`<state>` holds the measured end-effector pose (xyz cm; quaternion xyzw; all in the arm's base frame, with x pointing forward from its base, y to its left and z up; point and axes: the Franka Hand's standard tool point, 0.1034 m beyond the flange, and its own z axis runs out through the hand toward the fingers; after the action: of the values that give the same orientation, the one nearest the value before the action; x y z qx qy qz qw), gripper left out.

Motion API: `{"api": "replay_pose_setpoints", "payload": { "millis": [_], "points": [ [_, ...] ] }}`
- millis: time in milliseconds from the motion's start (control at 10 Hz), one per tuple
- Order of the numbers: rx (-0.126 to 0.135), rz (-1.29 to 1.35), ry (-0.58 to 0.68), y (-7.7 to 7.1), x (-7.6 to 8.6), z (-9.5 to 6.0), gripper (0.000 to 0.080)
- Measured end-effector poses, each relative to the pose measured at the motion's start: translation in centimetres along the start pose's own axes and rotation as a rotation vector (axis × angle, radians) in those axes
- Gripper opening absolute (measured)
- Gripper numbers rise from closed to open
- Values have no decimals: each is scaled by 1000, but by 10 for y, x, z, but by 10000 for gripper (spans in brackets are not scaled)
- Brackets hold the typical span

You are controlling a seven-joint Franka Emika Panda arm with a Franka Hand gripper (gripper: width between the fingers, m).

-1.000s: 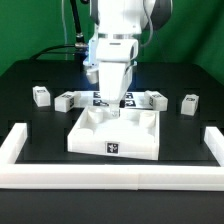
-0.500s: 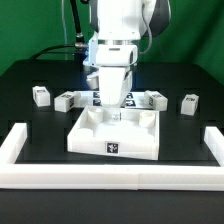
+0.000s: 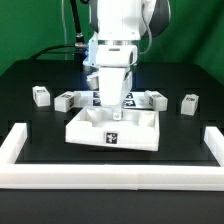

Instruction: Assemble square table

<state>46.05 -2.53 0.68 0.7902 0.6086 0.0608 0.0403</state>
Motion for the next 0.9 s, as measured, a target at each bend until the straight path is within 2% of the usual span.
{"api": "replay_pose_setpoints", "payload": {
  "millis": [500, 700, 800, 900],
  "points": [
    [1, -3, 1, 0, 1, 0, 57],
    [30, -186, -5, 12, 30, 3, 57],
    [31, -223, -1, 20, 57, 5, 57],
    [23, -237, -1, 19, 57, 5, 57]
  ]
}}
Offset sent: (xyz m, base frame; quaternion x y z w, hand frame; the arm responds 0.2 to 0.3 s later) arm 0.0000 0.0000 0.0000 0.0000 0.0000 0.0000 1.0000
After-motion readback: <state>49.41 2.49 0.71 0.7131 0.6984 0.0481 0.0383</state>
